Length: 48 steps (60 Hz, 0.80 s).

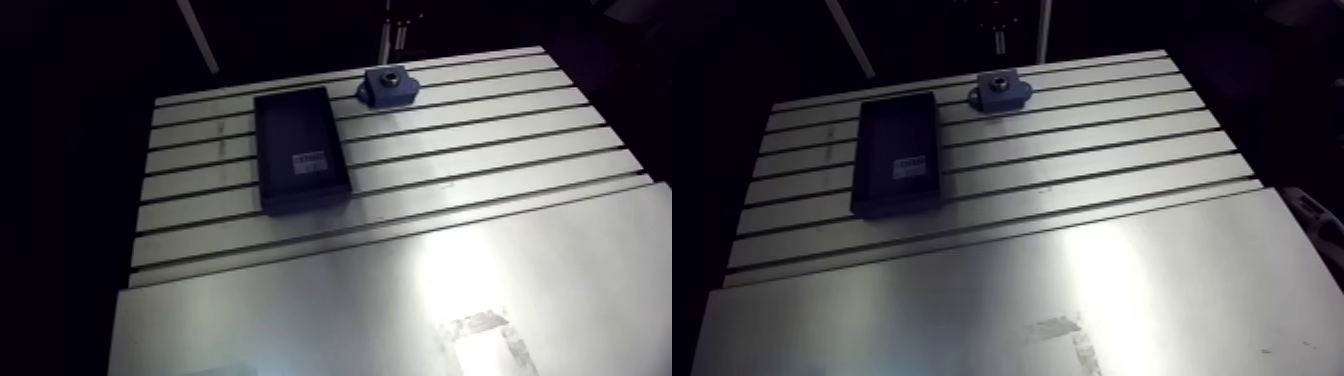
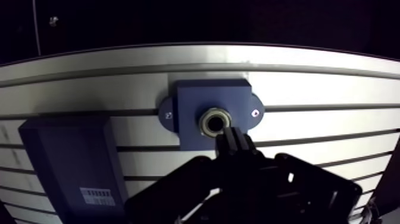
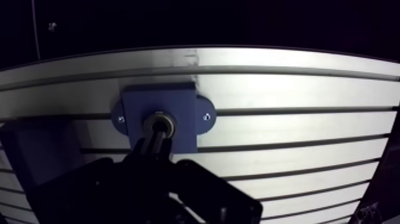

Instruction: Pick up the bearing and press it into the housing until flush.

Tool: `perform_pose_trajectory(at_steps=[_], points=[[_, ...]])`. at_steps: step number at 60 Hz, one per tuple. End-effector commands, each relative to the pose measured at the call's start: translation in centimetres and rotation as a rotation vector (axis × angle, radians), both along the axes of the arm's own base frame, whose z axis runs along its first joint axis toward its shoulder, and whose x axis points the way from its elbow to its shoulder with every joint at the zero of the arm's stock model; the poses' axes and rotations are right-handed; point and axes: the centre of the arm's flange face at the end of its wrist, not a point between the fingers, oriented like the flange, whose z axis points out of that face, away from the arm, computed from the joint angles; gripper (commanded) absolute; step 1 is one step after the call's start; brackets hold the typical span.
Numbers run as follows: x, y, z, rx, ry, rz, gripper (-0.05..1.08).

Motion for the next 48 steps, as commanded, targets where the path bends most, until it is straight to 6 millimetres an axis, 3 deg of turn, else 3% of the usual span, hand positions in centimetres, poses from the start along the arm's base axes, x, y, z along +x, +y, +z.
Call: perform_pose_trajectory(at_steps=[1,48], points=[[0.2,0.0,-0.6,-0.012,-0.022,-0.002,1.07],[0.9,-0.3,-3.1,-0.011,-0.026,0.000,1.07]])
